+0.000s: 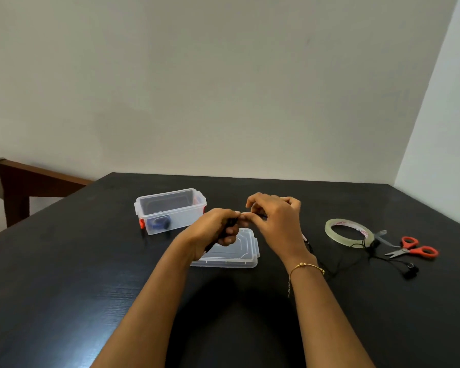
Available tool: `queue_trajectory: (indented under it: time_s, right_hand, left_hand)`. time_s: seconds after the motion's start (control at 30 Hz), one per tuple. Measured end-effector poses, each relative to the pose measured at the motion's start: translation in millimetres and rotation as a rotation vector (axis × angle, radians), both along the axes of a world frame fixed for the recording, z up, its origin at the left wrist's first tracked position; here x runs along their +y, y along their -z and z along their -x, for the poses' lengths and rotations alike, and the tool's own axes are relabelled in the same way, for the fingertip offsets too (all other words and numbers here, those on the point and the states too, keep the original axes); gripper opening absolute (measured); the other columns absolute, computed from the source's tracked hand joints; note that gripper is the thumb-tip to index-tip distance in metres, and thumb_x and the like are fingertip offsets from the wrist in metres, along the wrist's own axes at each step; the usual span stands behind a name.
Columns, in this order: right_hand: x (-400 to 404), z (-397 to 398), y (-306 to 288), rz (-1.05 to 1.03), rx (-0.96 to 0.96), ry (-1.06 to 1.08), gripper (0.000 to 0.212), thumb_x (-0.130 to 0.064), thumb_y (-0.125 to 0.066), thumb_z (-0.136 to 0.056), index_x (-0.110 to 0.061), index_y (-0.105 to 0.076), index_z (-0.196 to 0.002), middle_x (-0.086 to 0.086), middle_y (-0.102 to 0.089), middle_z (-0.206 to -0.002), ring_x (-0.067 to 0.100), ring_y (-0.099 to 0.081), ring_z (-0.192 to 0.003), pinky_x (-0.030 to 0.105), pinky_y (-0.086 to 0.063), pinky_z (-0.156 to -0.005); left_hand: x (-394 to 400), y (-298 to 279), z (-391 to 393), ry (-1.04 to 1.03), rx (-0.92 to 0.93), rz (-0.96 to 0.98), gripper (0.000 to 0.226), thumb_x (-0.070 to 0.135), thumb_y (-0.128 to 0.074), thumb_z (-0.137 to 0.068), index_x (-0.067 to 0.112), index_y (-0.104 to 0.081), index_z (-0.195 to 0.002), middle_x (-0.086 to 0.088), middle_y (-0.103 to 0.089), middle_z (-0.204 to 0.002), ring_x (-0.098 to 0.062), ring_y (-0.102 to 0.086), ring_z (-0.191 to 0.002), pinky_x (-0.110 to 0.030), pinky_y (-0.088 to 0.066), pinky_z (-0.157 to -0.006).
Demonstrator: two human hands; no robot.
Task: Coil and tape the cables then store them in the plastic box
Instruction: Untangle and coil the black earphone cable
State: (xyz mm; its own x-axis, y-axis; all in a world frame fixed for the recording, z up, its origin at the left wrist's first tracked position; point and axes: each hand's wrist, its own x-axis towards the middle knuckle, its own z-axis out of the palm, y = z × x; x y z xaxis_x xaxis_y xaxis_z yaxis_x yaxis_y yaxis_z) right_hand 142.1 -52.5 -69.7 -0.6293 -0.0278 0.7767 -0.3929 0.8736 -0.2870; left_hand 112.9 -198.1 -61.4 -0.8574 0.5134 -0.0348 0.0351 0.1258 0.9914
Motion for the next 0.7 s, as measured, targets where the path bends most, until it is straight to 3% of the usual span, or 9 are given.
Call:
queue_trajectory:
  time_s: [0.1, 0.2, 0.27, 0.33, 0.43, 0.53, 0.63, 0.7]
  right_hand:
    - [-1.1, 3.3, 1.9, -0.021, -0.032, -0.051, 0.012, -0.029, -0.064, -0.084, -0.017, -0.064, -0.087, -0.002, -0.067, -0.074, 0.013, -0.061, -0.071, 0.032, -0.034, -0.088]
    - [-1.0, 5.3, 2.6, -0.018, -0.073, -0.133, 0.035, -0.043, -0.049, -0.087, -0.014, -0.068, -0.084, 0.002, -0.07, -0.073, 0.015, -0.063, -0.065, 0.038, -0.052, -0.074]
    - [-3.4, 5.8, 2.4, 0.01, -0.095, -0.165, 0.057, -0.055, -0.035, -0.087, -0.011, -0.069, -0.082, 0.004, -0.07, -0.072, 0.015, -0.063, -0.064, 0.03, -0.052, -0.065]
    - [-4.7, 5.5, 2.1, 0.03, -0.086, -0.161, 0.065, -0.061, -0.029, -0.085, -0.009, -0.068, -0.078, 0.004, -0.068, -0.068, 0.015, -0.061, -0.06, 0.021, -0.047, -0.059]
    - [-0.8, 4.8, 3.4, 0.039, -0.053, -0.121, 0.057, -0.057, -0.035, -0.085, -0.009, -0.064, -0.075, 0.003, -0.064, -0.062, 0.013, -0.057, -0.054, 0.021, -0.044, -0.053]
    - [1.2, 5.5, 6.4, 0.053, -0.098, -0.081, 0.039, -0.043, -0.044, -0.089, -0.009, -0.064, -0.084, 0.002, -0.063, -0.062, 0.01, -0.054, -0.054, 0.018, -0.044, -0.053]
    - [-4.4, 8.6, 9.5, 0.014, -0.238, -0.089, 0.028, -0.031, -0.045, -0.094, -0.011, -0.064, -0.1, 0.006, -0.067, -0.078, 0.01, -0.054, -0.063, 0.015, -0.041, -0.057]
    - [-7.2, 8.4, 9.7, 0.012, -0.347, -0.122, 0.027, -0.03, -0.045, -0.095, -0.011, -0.063, -0.103, 0.009, -0.068, -0.088, 0.015, -0.059, -0.073, 0.018, -0.045, -0.065]
  left_hand:
    - [-9.0, -0.3, 3.8, 0.065, -0.078, -0.056, 0.036, 0.022, -0.036, -0.096, 0.006, -0.06, -0.076, 0.001, -0.035, -0.052, -0.008, -0.033, -0.046, -0.019, -0.028, -0.048]
    - [-14.0, -1.8, 5.5, 0.105, -0.143, -0.149, 0.035, 0.021, -0.039, -0.095, 0.008, -0.055, -0.067, 0.004, -0.035, -0.046, -0.006, -0.031, -0.04, -0.017, -0.025, -0.044]
    - [-13.8, -2.3, 5.7, 0.128, -0.21, -0.257, 0.036, 0.019, -0.042, -0.093, 0.01, -0.051, -0.06, 0.005, -0.034, -0.043, -0.005, -0.029, -0.036, -0.015, -0.024, -0.04]
    - [-12.1, -2.2, 6.1, 0.165, -0.27, -0.371, 0.033, 0.02, -0.048, -0.084, 0.012, -0.05, -0.053, 0.006, -0.033, -0.04, -0.004, -0.029, -0.033, -0.013, -0.023, -0.037]
    - [-12.3, -4.3, 9.4, 0.28, -0.348, -0.643, 0.027, 0.021, -0.071, -0.07, 0.015, -0.052, -0.051, 0.008, -0.037, -0.038, -0.002, -0.034, -0.03, -0.012, -0.027, -0.033]
    - [-14.8, -6.7, 11.0, 0.313, -0.302, -0.883, 0.027, 0.018, -0.083, -0.058, 0.015, -0.056, -0.056, 0.007, -0.042, -0.041, -0.003, -0.041, -0.033, -0.013, -0.033, -0.034]
    - [-5.9, -9.6, 3.1, 0.172, -0.288, -1.045, 0.018, 0.019, -0.067, -0.073, 0.013, -0.061, -0.057, 0.006, -0.049, -0.047, -0.003, -0.05, -0.043, -0.012, -0.041, -0.04]
    - [-1.6, -9.4, 2.8, 0.024, -0.314, -1.168, 0.034, 0.019, -0.046, -0.088, 0.011, -0.063, -0.059, 0.003, -0.057, -0.054, -0.008, -0.062, -0.054, -0.013, -0.05, -0.049]
